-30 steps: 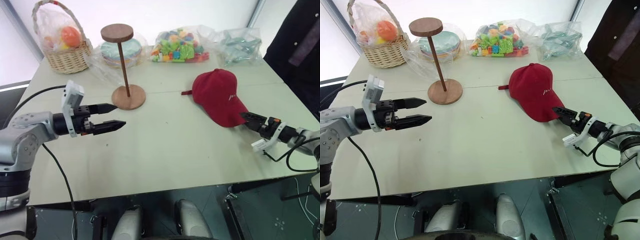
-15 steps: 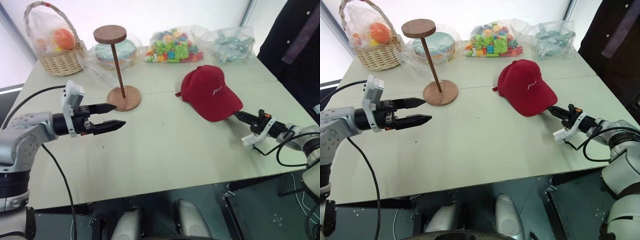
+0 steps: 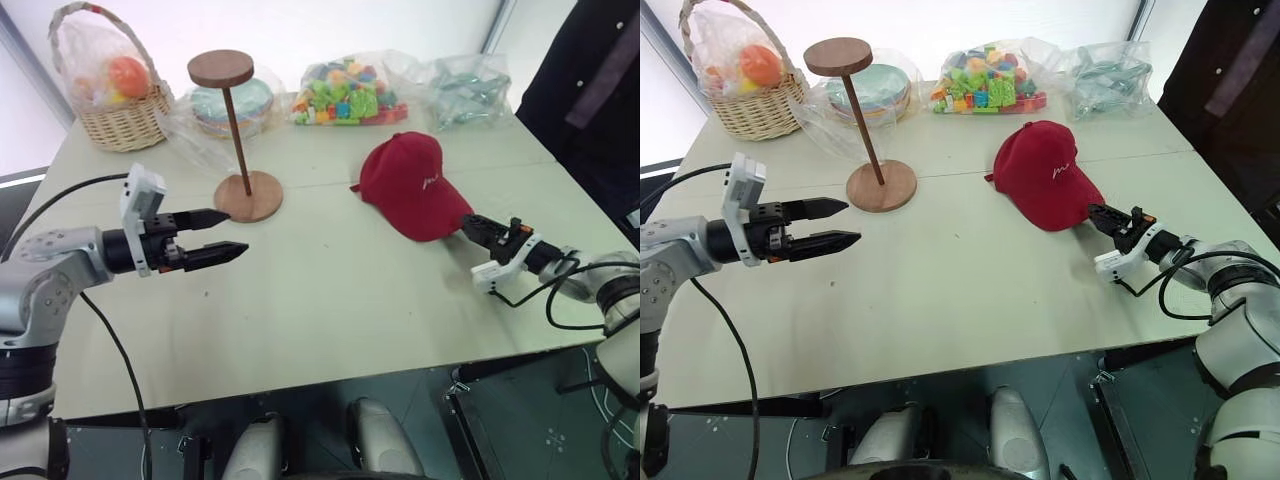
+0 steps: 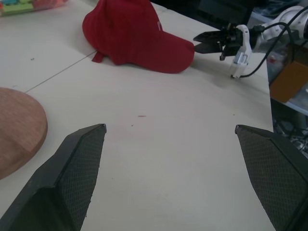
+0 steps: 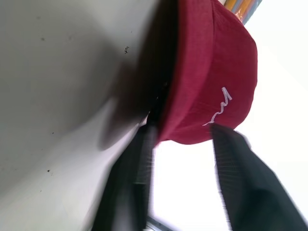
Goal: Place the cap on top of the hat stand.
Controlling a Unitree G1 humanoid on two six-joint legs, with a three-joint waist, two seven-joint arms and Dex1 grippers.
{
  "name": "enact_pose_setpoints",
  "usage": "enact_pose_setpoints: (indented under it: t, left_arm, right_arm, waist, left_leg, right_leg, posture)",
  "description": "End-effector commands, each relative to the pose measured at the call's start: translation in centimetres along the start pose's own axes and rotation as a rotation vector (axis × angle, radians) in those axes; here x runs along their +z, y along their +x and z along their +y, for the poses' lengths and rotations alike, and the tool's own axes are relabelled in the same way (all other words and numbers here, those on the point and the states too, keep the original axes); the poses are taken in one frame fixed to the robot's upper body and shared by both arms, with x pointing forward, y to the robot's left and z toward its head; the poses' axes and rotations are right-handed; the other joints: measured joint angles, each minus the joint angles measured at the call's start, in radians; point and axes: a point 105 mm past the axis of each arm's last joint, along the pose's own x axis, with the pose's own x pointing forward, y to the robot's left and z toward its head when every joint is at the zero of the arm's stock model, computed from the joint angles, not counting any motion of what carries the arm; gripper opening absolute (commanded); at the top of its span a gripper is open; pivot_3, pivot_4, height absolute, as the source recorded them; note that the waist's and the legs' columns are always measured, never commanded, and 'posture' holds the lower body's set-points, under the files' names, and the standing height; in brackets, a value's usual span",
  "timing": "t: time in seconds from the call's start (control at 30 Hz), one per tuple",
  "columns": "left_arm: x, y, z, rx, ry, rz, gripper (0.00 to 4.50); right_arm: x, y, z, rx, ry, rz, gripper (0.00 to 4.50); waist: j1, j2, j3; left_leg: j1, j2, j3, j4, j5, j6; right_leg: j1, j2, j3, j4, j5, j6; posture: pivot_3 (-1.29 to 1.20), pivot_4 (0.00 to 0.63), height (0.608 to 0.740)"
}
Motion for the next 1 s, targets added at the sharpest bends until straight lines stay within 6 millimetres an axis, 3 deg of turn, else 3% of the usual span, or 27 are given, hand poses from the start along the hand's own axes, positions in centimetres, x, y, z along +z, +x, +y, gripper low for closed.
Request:
enact_pose_setpoints:
  t: [0.03, 0.4, 0.67, 0.77, 0.93, 1.0]
  left_arm:
    - [1.3, -0.5, -0.2, 0.007, 0.057, -0.024, 4.5]
    - [1.4, -0.4, -0.1, 0.013, 0.068, -0.021, 4.5]
    - [1.3, -0.8, -0.2, 0.025, 0.068, -0.017, 4.5]
    - [1.3, -0.9, -0.3, 0.029, 0.067, -0.016, 4.5]
    - [1.4, -1.1, -0.2, 0.038, 0.073, -0.017, 4.5]
    - [1.4, -1.1, -0.1, 0.042, 0.075, -0.016, 4.5]
  right_arm:
    - [2.1, 1.1, 0.3, -0.014, 0.021, -0.067, 3.38]
    - [4.6, 3.7, 0.1, 0.013, 0.005, -0.168, 3.38]
    - [4.3, 5.1, -0.4, 0.022, 0.012, -0.13, 3.38]
    - [4.3, 5.4, -0.6, 0.022, 0.023, -0.123, 2.57]
    - [4.4, 5.9, -1.0, 0.004, 0.057, -0.107, 0.1]
    - [4.4, 6.0, -1.1, 0.0, 0.066, -0.1, 0.04]
  waist:
    - [0.0, 0.0, 0.0]
    - [-0.003, -0.01, -0.006]
    - [-0.007, -0.017, -0.01]
    - [-0.009, -0.017, -0.01]
    - [-0.015, -0.017, -0.01]
    - [-0.021, -0.016, -0.01]
  left_leg:
    - [0.0, 0.0, 0.0, 0.0, 0.0, 0.0]
    - [0.001, 0.001, -0.004, 0.0, -0.001, -0.002]
    - [0.002, 0.006, -0.004, 0.0, -0.003, -0.005]
    - [0.003, 0.009, -0.003, 0.0, -0.004, -0.007]
    - [0.003, 0.013, -0.002, 0.0, -0.005, -0.009]
    - [0.003, 0.013, -0.002, 0.0, -0.005, -0.009]
  right_leg:
    - [0.0, 0.0, 0.0, 0.0, 0.0, 0.0]
    - [0.0, 0.003, 0.001, 0.0, 0.0, -0.002]
    - [0.0, 0.008, 0.001, 0.0, 0.0, -0.005]
    - [0.0, 0.011, 0.002, -0.002, 0.001, -0.007]
    - [0.0, 0.015, 0.002, -0.003, 0.002, -0.01]
    - [0.0, 0.015, 0.002, -0.003, 0.002, -0.01]
  posture:
    - [0.0, 0.15, 0.74]
    - [0.0, 0.15, 0.74]
    - [0.0, 0.15, 0.74]
    - [0.0, 0.15, 0.74]
    - [0.0, 0.15, 0.74]
    - [0.0, 0.15, 0.74]
